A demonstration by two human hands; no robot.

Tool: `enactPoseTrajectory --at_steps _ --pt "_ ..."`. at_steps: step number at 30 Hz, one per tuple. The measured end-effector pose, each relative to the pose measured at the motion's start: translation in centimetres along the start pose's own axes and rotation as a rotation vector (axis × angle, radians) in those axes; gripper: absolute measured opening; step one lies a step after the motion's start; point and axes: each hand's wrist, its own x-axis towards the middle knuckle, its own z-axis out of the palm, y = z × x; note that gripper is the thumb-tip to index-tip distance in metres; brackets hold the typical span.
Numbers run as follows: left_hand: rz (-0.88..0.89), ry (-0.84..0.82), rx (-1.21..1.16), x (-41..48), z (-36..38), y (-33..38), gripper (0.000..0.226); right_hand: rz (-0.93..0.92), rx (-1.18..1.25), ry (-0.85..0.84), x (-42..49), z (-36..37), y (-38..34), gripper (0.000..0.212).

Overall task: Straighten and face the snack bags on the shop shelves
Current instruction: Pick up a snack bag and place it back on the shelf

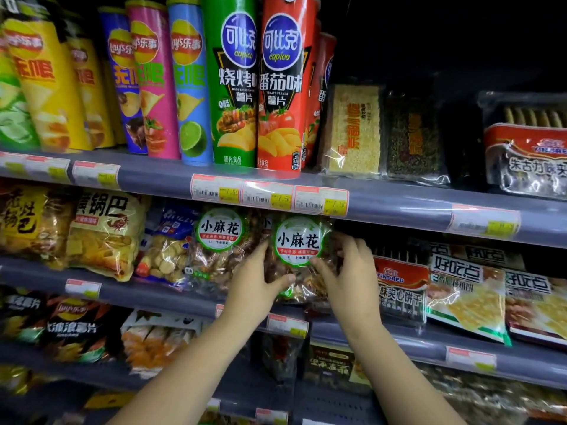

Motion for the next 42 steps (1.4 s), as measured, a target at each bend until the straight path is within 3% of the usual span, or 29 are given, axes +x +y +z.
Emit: enactPoseTrajectory --at_steps 3,5,8,14,18,20,24,27,30,36,39,42 --pt "0.054 0.093 0.087 -0.7 0.3 0.3 0.083 -0.017 0.004 -0.018 -0.4 0.3 0.4 0.055" --pt "0.113 0.122 0.152 -0.9 0.3 0.3 0.075 -0.002 0.040 -0.026 -0.5 0.2 0.4 0.056" --pt "0.148 0.116 0.209 -1.3 0.2 0.1 0.057 -0.014 0.093 -0.055 -1.0 -0.4 0.4 0.049" --pt "0.164 0.089 0.176 -3.0 -1.9 -0.9 0.047 -0.014 0.193 -0.082 -2.7 -1.6 0.5 0.042" --pt "0.090 0.308 0.179 -3.0 -6.8 -2.8 0.036 -0.049 0.245 -0.001 -4.5 -1.2 -2.3 0.026" --pt "0.042 0.367 0.233 -1.7 -9.2 -4.2 0.041 -0.099 0.258 -0.089 -5.1 0.5 -5.2 0.024" --pt "-0.034 0.171 0.300 1.5 -11.4 -6.8 0.060 -0.076 0.064 -0.260 -4.3 7.1 -10.6 0.057" --pt "0.006 0.074 0.326 3.2 -11.8 -8.1 0.057 0.179 0.083 -0.260 -3.0 10.9 -12.2 0.053" --pt "0.011 0.020 0.227 4.3 -12.3 -8.5 0.041 0.301 0.127 -0.216 -2.2 11.6 -12.6 0.037" --pt "-0.080 -0.054 -0.252 5.1 -14.6 -7.7 0.029 0.365 0.283 -0.116 -2.4 10.6 -13.3 0.028" --pt "-0.214 -0.173 -0.466 4.3 -15.3 -7.6 0.032 0.390 0.421 -0.112 -3.1 9.8 -13.3 0.038" --pt "-0.345 -0.248 -0.661 2.9 -16.1 -8.6 0.055 0.428 0.552 -0.139 -4.3 9.0 -12.8 0.052"
